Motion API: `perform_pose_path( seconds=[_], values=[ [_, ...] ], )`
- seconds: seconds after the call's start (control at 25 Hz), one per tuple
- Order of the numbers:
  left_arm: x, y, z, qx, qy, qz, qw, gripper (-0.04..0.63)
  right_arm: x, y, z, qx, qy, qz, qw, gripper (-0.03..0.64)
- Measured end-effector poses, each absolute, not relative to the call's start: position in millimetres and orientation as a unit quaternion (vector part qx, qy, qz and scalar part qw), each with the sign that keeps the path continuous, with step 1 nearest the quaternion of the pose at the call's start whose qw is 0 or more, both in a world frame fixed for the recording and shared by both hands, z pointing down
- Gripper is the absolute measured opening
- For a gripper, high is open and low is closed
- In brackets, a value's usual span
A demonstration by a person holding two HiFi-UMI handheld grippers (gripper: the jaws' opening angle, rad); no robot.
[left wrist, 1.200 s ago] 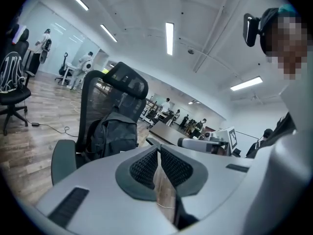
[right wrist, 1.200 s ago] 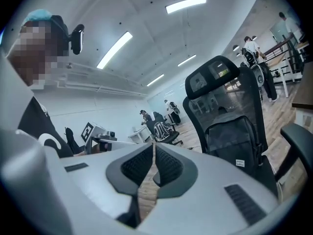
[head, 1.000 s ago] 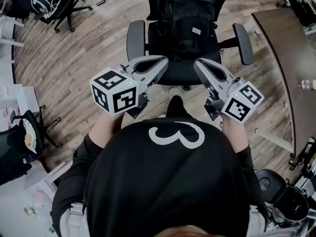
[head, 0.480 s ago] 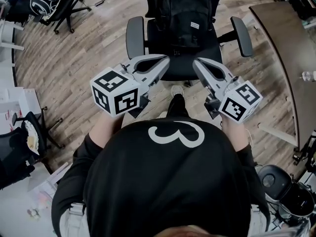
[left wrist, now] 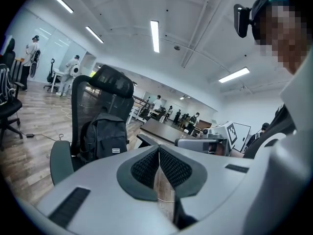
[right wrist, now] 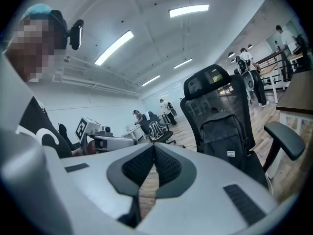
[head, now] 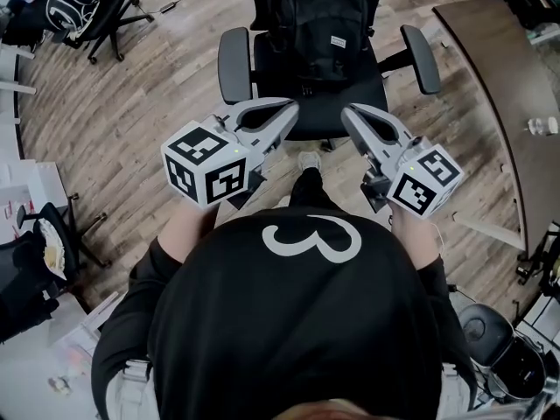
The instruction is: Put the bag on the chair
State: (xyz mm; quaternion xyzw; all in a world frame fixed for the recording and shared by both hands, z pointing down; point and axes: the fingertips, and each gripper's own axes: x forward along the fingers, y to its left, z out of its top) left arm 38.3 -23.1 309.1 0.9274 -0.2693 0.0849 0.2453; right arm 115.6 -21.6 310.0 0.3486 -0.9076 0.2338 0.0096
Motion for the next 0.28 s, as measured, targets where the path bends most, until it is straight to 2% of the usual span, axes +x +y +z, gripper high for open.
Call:
perform_pose_path(
  seconds=[0.28],
  values=[
    [37.1,-19.3,302.9,0.929,-0.265,0.082,0.244,0.020,111.5,-17.1,305.6,0.350,-0.907,0.234,0.011,0.025]
  ],
)
